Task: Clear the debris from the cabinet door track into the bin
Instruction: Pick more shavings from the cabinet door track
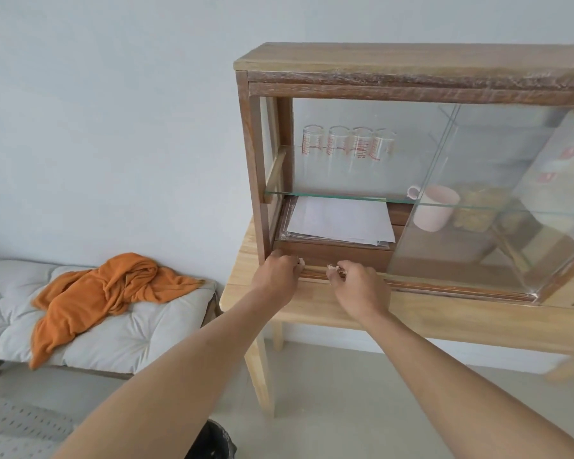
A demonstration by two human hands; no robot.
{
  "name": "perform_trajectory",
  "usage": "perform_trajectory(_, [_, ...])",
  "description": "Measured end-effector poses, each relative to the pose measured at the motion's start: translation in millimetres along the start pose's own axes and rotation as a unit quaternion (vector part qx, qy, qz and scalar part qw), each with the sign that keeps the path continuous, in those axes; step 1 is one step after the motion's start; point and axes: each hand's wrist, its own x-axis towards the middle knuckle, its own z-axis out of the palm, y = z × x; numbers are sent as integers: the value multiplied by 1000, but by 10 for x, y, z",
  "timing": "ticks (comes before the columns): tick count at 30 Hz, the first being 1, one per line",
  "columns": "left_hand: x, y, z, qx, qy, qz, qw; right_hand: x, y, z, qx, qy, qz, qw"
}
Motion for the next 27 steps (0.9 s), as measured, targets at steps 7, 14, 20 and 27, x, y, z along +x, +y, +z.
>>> perform_trajectory(7, [-15, -2, -131, -4, 9, 33, 999, 7, -28, 3, 35, 5, -4, 999])
perform_trajectory(14, [-125, -70, -199, -13, 42, 61, 997, -136, -40, -11, 75, 6, -36, 997])
perform_trajectory(20, [-525, -243, -261, -65, 86, 31, 994, -439, -177, -5, 99, -17, -67, 993])
perform_trajectory(27, [-1336, -914, -372, -104, 95, -77, 987, -1068, -551, 381, 129, -93, -113, 981])
